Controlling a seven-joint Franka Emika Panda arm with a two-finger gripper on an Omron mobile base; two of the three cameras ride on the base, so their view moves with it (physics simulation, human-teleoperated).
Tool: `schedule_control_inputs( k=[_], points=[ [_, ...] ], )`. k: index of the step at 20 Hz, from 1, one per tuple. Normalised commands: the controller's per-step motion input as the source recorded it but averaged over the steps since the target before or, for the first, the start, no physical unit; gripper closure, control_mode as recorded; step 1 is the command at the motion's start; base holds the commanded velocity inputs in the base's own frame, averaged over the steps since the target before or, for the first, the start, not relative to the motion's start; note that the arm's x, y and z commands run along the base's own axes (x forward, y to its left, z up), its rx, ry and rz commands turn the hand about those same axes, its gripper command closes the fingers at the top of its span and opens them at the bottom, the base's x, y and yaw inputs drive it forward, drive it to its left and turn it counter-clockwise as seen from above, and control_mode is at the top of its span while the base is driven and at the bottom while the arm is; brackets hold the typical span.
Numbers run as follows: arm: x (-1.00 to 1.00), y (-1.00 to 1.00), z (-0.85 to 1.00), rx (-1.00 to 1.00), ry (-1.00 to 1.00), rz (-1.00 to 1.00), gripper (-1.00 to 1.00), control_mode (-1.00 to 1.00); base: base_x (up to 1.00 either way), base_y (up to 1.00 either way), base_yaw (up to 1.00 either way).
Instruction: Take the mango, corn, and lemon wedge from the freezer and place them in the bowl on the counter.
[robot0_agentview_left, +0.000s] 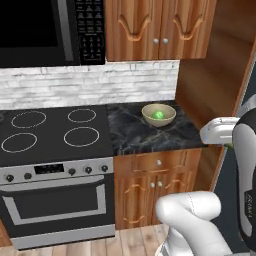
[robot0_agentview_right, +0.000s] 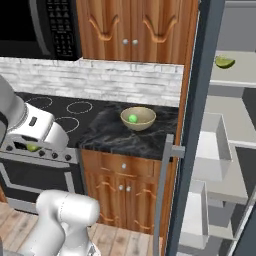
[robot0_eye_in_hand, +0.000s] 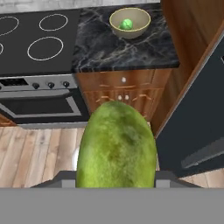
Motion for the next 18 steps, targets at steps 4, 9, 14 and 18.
schedule_control_inputs(
  k=[4, 9, 14, 18],
  points=[
    [0.00, 0.00, 0.00, 0.00, 0.00, 0.00, 1.00, 1.00, 0.71, 0.00, -0.02],
    [0.00, 0.00, 0.00, 0.00, 0.00, 0.00, 1.00, 1.00, 0.64, 0.00, -0.10],
    [0.00, 0.00, 0.00, 0.00, 0.00, 0.00, 1.00, 1.00, 0.49, 0.00, -0.19],
    [0.00, 0.00, 0.00, 0.00, 0.00, 0.00, 1.00, 1.00, 0.51, 0.00, -0.16]
  ],
)
